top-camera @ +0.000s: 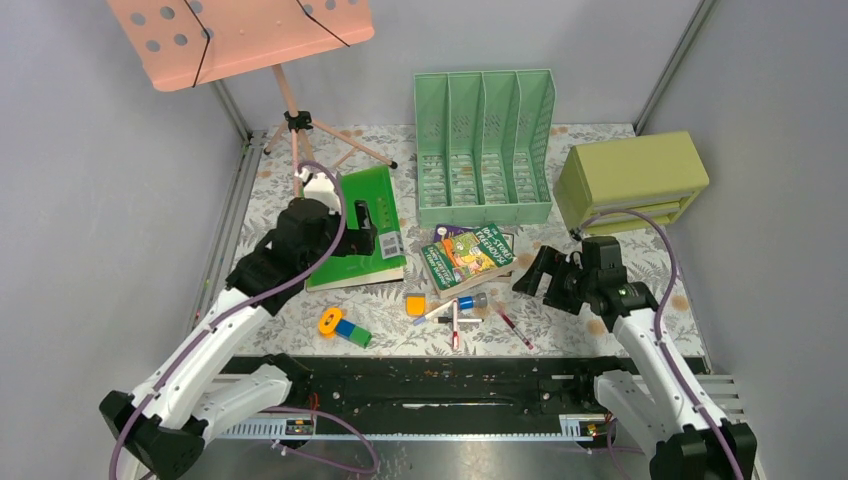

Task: Organize the desk
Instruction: Move the storage box to the center of the board, then pick up the book from the center of the board.

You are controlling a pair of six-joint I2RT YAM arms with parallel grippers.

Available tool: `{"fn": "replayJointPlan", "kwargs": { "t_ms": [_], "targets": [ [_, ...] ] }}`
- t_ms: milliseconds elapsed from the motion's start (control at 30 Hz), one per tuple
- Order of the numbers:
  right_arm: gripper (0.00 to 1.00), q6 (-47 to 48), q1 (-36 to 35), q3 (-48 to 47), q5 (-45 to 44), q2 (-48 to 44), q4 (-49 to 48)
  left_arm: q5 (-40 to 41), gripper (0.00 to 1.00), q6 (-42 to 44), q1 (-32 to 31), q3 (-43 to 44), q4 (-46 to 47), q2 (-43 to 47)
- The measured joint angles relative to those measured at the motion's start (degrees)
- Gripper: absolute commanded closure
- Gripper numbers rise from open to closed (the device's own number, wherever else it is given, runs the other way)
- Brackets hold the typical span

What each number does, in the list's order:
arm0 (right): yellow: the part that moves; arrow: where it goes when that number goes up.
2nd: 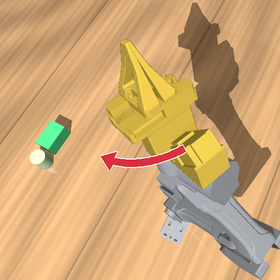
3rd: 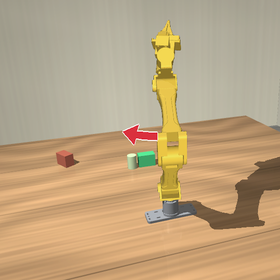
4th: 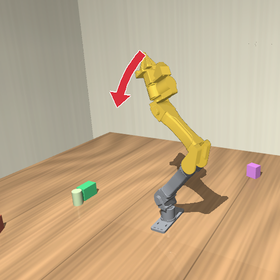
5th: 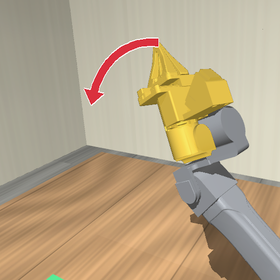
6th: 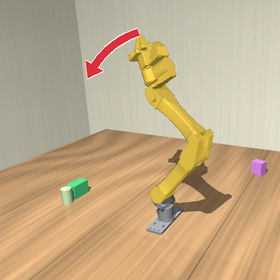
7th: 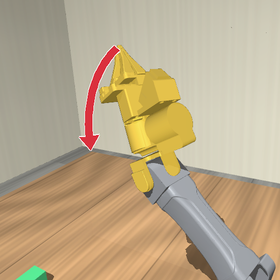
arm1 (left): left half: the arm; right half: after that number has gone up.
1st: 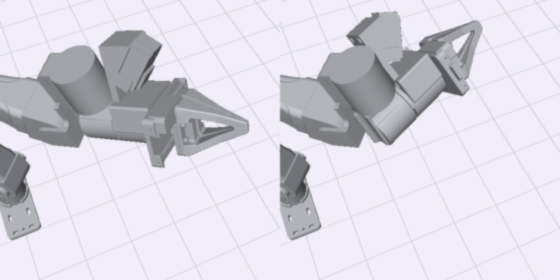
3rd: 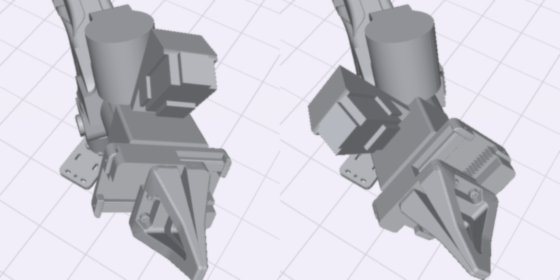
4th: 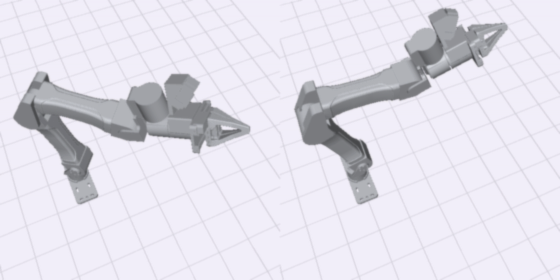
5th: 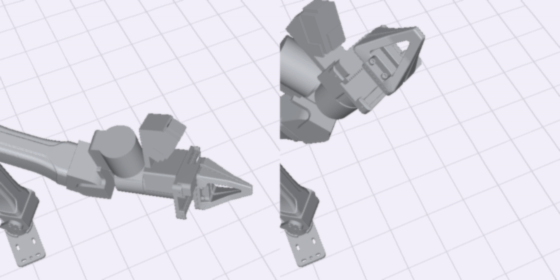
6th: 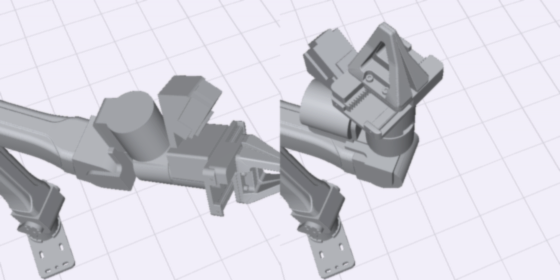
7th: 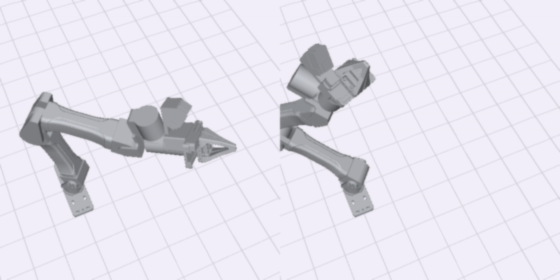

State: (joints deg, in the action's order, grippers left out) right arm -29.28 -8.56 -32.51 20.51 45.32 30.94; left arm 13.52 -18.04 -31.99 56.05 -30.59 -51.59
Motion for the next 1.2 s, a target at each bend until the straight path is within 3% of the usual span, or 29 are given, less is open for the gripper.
{"fn": "replayJointPlan", "kwargs": {
  "t_ms": [333,667,1000,1200],
  "targets": [
    [0.01,-1.8,0.0,1.8,1.9,3.3,-3.0,-12.6,0.01,-9.7,0.1,-8.3,3.5,-10.4],
    [0.01,-7.1,0.0,7.1,5.4,4.7,-9.8,-30.1,0.03,-15.1,0.0,-5.7,14.6,-28.6],
    [0.01,-11.6,0.0,9.0,8.1,8.1,-17.3,-31.6,0.17,-15.3,0.0,-0.2,20.7,-38.4],
    [0.01,-14.6,0.0,11.2,8.3,10.0,-21.5,-29.7,0.18,-12.0,-0.3,3.8,21.7,-43.6]
  ]
}}
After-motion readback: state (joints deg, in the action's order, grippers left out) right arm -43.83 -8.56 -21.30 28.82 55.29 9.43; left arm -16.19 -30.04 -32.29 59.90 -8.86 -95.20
